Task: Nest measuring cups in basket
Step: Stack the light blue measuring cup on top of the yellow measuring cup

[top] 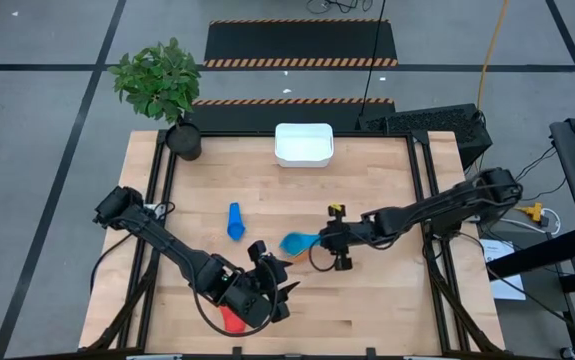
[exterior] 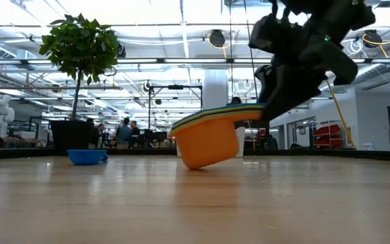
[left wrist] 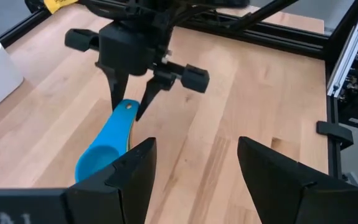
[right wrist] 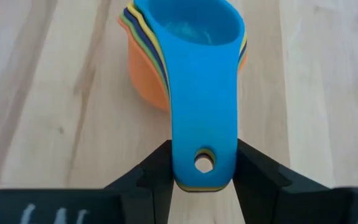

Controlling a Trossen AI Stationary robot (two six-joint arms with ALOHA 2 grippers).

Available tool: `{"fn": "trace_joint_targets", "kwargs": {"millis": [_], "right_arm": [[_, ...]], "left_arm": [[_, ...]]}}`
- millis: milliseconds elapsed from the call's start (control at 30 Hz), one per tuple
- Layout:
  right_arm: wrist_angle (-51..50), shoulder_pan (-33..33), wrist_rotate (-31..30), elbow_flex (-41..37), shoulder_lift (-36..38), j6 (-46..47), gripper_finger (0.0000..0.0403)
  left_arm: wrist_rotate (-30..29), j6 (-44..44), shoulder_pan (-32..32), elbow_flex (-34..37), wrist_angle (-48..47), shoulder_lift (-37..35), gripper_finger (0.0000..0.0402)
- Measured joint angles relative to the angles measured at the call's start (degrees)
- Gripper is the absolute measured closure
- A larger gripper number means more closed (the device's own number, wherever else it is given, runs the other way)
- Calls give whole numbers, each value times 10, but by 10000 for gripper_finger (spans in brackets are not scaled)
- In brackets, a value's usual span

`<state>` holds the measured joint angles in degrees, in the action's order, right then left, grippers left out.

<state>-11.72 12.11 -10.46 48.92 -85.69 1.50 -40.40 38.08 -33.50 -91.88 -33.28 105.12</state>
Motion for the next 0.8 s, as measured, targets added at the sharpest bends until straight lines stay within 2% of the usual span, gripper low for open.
{"fn": "trace_joint_targets", "kwargs": {"millis": [200, 433, 667, 800], "right_arm": [[-7, -4, 0, -36, 34, 8, 274], [-11, -5, 0, -42, 55, 19, 273], [-30, -5, 0, -43, 76, 21, 272], [-61, -5, -4, -43, 112, 24, 272]], "left_arm": [[0, 2, 0, 0, 0, 0, 174], [1, 0, 0, 0, 0, 0, 174], [49, 52, 0, 0, 2, 0, 174], [65, 50, -2, 0, 6, 9, 174]]}}
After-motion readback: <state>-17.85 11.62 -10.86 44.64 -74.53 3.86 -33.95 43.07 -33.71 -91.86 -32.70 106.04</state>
